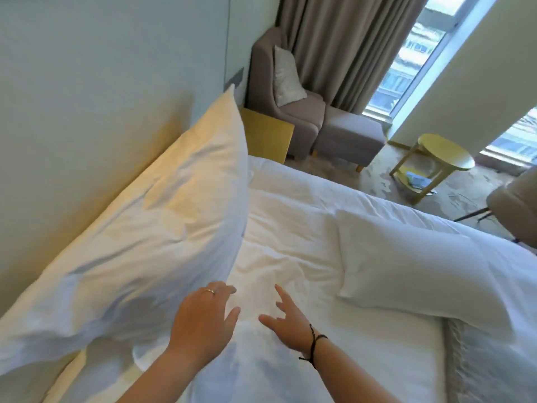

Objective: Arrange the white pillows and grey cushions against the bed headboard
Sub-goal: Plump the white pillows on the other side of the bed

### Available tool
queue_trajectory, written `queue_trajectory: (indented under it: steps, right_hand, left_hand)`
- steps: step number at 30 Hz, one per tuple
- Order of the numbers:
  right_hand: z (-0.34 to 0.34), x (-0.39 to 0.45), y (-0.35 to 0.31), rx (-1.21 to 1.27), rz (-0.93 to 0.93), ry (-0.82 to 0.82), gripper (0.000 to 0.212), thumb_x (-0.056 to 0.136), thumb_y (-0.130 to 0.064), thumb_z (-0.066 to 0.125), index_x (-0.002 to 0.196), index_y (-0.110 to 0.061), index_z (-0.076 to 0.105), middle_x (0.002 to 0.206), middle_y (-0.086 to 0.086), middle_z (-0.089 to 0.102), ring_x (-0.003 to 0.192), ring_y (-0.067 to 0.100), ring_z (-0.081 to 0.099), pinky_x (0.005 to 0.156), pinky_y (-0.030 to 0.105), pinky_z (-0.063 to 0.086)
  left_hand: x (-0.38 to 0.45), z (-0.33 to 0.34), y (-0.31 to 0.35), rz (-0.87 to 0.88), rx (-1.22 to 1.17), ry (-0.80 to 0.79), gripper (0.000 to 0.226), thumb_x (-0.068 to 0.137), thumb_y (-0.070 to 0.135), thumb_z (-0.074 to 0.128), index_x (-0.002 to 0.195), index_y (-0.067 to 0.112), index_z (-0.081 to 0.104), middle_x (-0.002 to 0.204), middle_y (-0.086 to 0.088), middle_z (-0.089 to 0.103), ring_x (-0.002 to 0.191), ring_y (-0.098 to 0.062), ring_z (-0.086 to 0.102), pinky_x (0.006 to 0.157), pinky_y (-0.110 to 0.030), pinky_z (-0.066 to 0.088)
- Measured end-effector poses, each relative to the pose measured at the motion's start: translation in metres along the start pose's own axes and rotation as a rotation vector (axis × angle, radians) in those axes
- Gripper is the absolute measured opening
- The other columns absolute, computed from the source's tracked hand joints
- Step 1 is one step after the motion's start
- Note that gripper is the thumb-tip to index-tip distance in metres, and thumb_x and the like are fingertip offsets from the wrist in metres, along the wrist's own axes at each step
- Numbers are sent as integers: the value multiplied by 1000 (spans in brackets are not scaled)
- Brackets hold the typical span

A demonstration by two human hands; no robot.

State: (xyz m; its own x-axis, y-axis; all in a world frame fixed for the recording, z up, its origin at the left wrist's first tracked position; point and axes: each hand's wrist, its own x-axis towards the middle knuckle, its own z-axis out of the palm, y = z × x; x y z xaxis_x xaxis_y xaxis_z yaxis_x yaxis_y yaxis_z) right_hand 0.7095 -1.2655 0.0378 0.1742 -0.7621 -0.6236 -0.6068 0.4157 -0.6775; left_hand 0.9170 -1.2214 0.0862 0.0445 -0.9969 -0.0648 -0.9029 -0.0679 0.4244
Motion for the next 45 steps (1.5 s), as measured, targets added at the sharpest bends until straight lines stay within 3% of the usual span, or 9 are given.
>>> queue_trajectory:
  steps: [8,18,19,20,21,26,32,40,45]
  right_hand:
    - [-107,-11,186,404,314,249,74,89,-33,68,149,-25,27,133,15,53,116,26,56,92,39,50]
    - [-204,134,281,1102,353,369,60,92,-41,62,139,-7,45,99,8,55,86,24,56,89,39,47]
    - [-212,149,280,1179,326,419,57,92,-41,63,136,-8,49,105,-10,43,95,25,59,98,42,44]
    - [-219,164,279,1260,302,460,54,91,-41,64,134,-10,53,137,26,38,110,28,59,105,44,40]
    - [-226,177,277,1375,266,469,51,91,-39,64,133,-11,54,130,13,60,119,28,57,107,44,39]
    - [-251,208,258,1973,56,310,42,102,-17,44,142,-5,44,145,14,47,135,29,44,115,44,30]
    - [-255,193,265,1781,163,598,36,90,6,58,126,7,56,127,20,62,114,33,62,100,48,48]
    - [-245,64,303,1517,420,763,24,77,-8,76,95,6,69,94,14,72,83,30,71,74,38,59]
    - [-244,-58,278,1211,228,1008,35,72,-9,75,54,-17,46,56,0,42,56,16,42,49,30,35]
  left_hand:
    - [30,119,129,11,-89,-339,31,92,48,47,120,37,57,128,13,55,113,-12,57,91,-33,46]
    - [65,228,183,-20,-147,-329,23,98,37,47,119,39,56,121,21,50,103,-4,56,84,-30,45]
    - [62,234,181,-31,-161,-320,23,98,35,47,119,40,56,120,22,51,103,-3,56,84,-29,44]
    - [59,239,179,-47,-174,-314,23,98,34,47,119,41,56,120,23,51,101,0,56,84,-29,43]
    - [55,244,178,-66,-183,-311,23,98,34,48,118,43,55,119,23,51,99,3,55,84,-30,43]
    - [32,263,179,-160,-179,-345,24,96,30,54,115,45,52,117,15,53,89,3,56,78,-27,41]
    - [27,270,196,-157,-173,-342,28,93,25,60,113,43,55,114,14,56,86,1,56,72,-24,41]
    - [28,260,287,224,-93,-358,60,86,45,62,137,47,31,133,26,37,116,0,47,80,-23,44]
    - [0,244,356,539,-13,-440,93,78,57,63,148,43,4,159,12,11,145,-11,16,104,-25,41]
